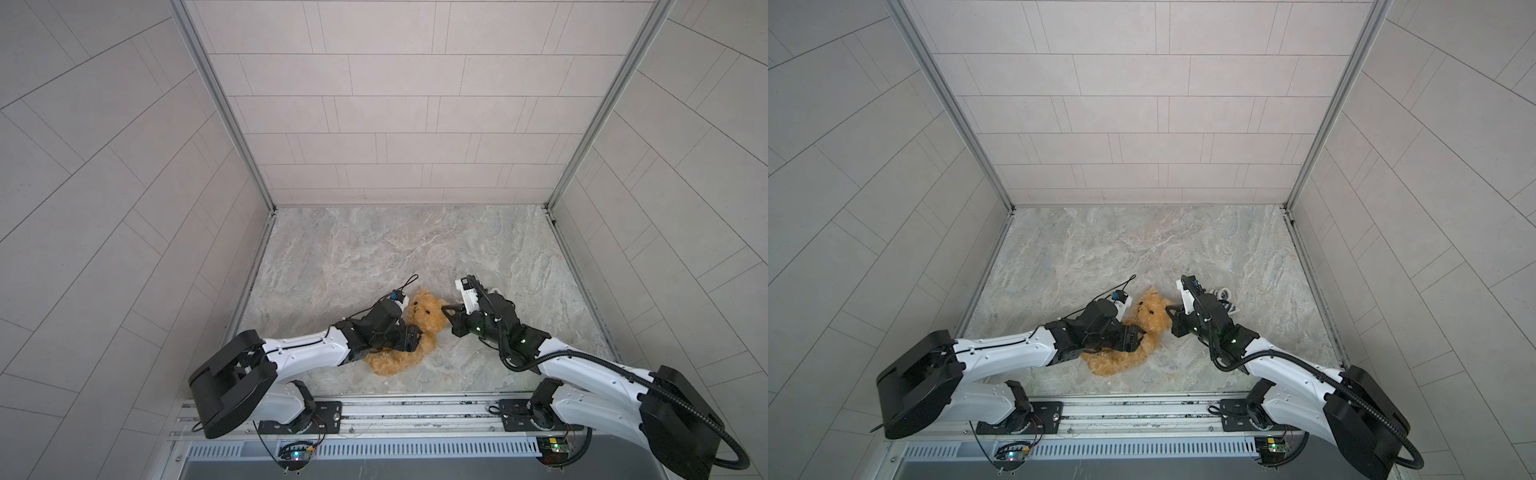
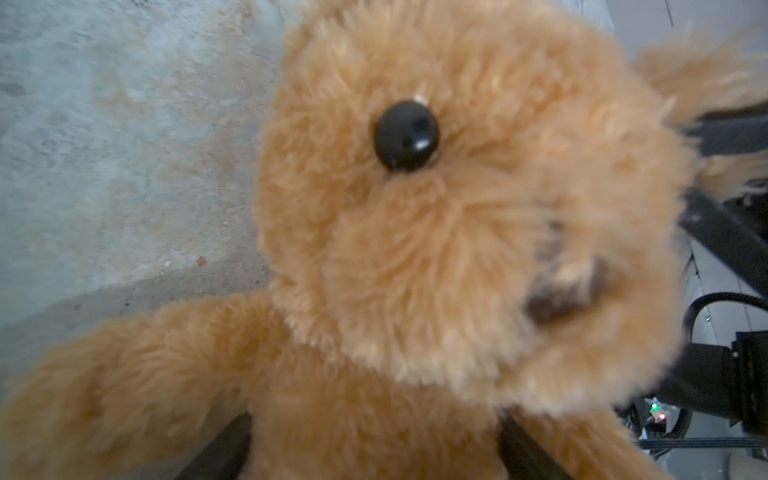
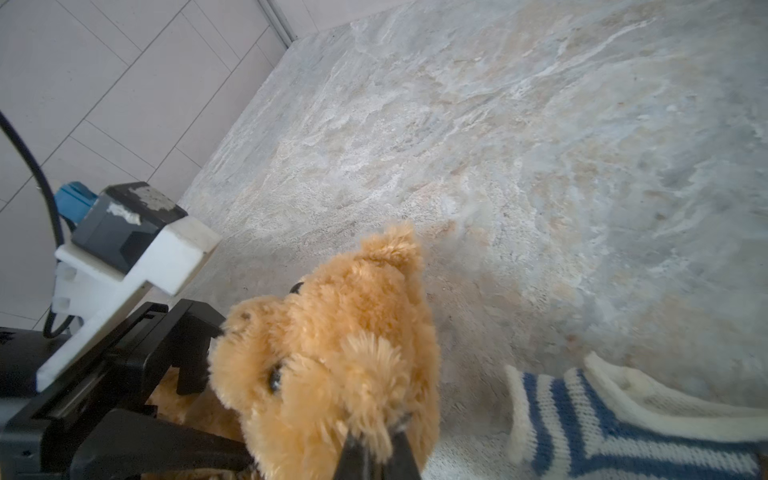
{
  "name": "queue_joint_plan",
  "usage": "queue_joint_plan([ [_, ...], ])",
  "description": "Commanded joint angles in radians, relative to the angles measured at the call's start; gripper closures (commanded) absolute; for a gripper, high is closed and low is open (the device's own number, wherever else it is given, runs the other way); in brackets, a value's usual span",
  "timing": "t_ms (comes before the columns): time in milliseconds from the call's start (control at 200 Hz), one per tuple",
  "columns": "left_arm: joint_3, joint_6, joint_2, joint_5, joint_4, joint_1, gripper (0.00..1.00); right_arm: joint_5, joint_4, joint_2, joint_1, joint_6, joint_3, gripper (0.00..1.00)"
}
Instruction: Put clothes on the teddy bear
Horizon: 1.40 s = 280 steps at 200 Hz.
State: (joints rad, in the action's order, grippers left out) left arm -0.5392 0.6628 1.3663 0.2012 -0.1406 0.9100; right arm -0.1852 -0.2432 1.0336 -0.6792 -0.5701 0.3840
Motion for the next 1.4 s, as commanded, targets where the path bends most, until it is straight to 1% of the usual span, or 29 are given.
queue_joint_plan([
  [0, 0.002, 0.012, 0.042, -0.014, -0.061, 0.009, 0.36, 0.055, 0.065, -0.043, -0.008, -0.030, -0.013, 0.98],
  [40, 0.004, 0.013, 0.049, -0.013, -0.066, 0.010, 0.40, 0.067, 0.092, -0.057, -0.009, -0.030, -0.010, 0.95],
  [105, 0.007, 0.011, 0.048, -0.010, -0.068, 0.011, 0.52, 0.098, 0.161, -0.085, -0.008, -0.026, 0.005, 0.89],
  [140, 0.007, 0.008, 0.045, -0.012, -0.063, 0.011, 0.57, 0.116, 0.200, -0.100, -0.008, -0.023, 0.014, 0.86],
  [275, 0.010, -0.009, 0.018, -0.037, -0.036, 0.010, 0.68, 0.178, 0.323, -0.156, -0.001, -0.013, 0.044, 0.70],
  [315, 0.009, -0.017, 0.004, -0.045, -0.024, 0.010, 0.71, 0.184, 0.347, -0.166, 0.005, -0.013, 0.050, 0.65],
  [375, 0.010, -0.028, -0.024, -0.059, -0.008, 0.010, 0.75, 0.183, 0.375, -0.175, 0.016, -0.011, 0.060, 0.55],
  [426, 0.008, -0.041, -0.049, -0.072, 0.007, 0.010, 0.78, 0.180, 0.401, -0.175, 0.022, -0.003, 0.075, 0.51],
  [571, -0.022, -0.097, -0.122, -0.114, 0.103, 0.000, 0.84, 0.203, 0.518, -0.183, 0.034, 0.030, 0.141, 0.47],
  [666, -0.037, -0.118, -0.172, -0.128, 0.161, -0.020, 0.89, 0.199, 0.559, -0.190, 0.064, 0.039, 0.144, 0.46],
  [796, -0.043, -0.135, -0.226, -0.134, 0.232, -0.072, 0.91, 0.131, 0.563, -0.168, 0.144, 0.046, 0.118, 0.45],
  [856, -0.046, -0.146, -0.255, -0.147, 0.266, -0.089, 0.93, 0.121, 0.571, -0.148, 0.164, 0.053, 0.117, 0.44],
  [996, -0.050, -0.166, -0.319, -0.162, 0.315, -0.126, 0.97, 0.125, 0.564, -0.089, 0.166, 0.066, 0.122, 0.40],
  [1141, -0.067, -0.186, -0.362, -0.170, 0.357, -0.143, 1.00, 0.138, 0.545, -0.009, 0.168, 0.081, 0.138, 0.40],
  [1397, -0.070, -0.201, -0.400, -0.184, 0.384, -0.171, 1.00, 0.147, 0.510, 0.115, 0.175, 0.079, 0.158, 0.39],
])
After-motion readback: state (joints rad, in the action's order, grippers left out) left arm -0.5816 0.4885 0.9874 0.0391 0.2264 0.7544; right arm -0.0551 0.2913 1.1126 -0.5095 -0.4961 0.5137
